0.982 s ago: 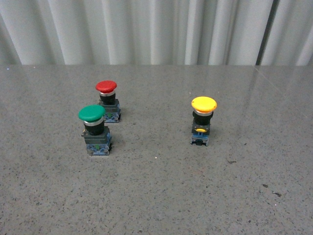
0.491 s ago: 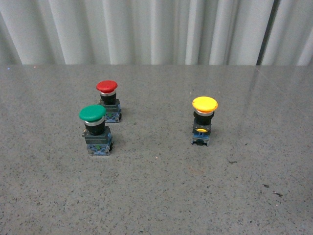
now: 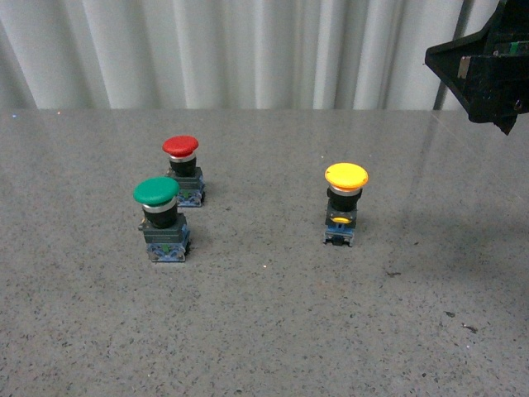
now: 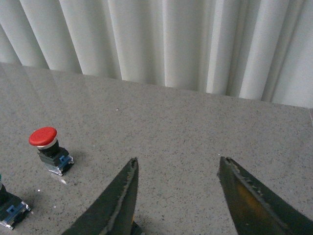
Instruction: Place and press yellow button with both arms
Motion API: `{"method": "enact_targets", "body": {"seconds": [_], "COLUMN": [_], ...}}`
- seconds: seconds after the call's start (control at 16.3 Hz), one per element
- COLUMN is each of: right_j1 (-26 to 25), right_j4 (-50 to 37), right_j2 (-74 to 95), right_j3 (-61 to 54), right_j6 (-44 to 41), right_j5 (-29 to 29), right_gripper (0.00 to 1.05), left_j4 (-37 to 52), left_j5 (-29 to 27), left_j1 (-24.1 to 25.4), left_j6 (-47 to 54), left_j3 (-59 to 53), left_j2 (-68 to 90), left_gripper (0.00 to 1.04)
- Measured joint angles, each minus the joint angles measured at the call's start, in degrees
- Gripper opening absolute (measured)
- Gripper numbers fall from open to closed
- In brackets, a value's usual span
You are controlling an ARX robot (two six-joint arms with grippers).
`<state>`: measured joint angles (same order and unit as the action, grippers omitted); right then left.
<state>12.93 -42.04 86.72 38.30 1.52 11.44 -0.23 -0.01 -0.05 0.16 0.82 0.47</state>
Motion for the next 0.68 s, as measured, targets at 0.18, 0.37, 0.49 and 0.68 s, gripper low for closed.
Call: {"method": "enact_targets", "body": {"seconds": [0.18, 0.37, 0.49, 0.68], "right_j1": [3.08, 5.57, 6.58, 6.95], "right_j4": [1.36, 2.4, 3.76, 5.25], "right_j2": [1.36, 2.89, 4.31, 7.08], "right_j3": [0.11, 1.01, 1.62, 3.65], "right_j6": [-2.56, -3.76, -4.74, -5.64], "right_j5": [-2.49, -2.91, -2.95, -2.23], "right_gripper": [0.13, 0.02, 0.02, 0.02], "left_j4": [0.0, 0.02, 0.0, 0.0], "left_j5": [0.0, 0.0, 0.0, 0.0], "left_j1": [0.0, 0.0, 0.0, 0.0], "left_j6": [0.0, 0.0, 0.0, 0.0], "left_j3": [-0.02, 0.0, 0.0, -0.02], "left_j2": [0.0, 0.0, 0.0, 0.0], "left_gripper": [0.98, 0.98, 0.98, 0.98]}}
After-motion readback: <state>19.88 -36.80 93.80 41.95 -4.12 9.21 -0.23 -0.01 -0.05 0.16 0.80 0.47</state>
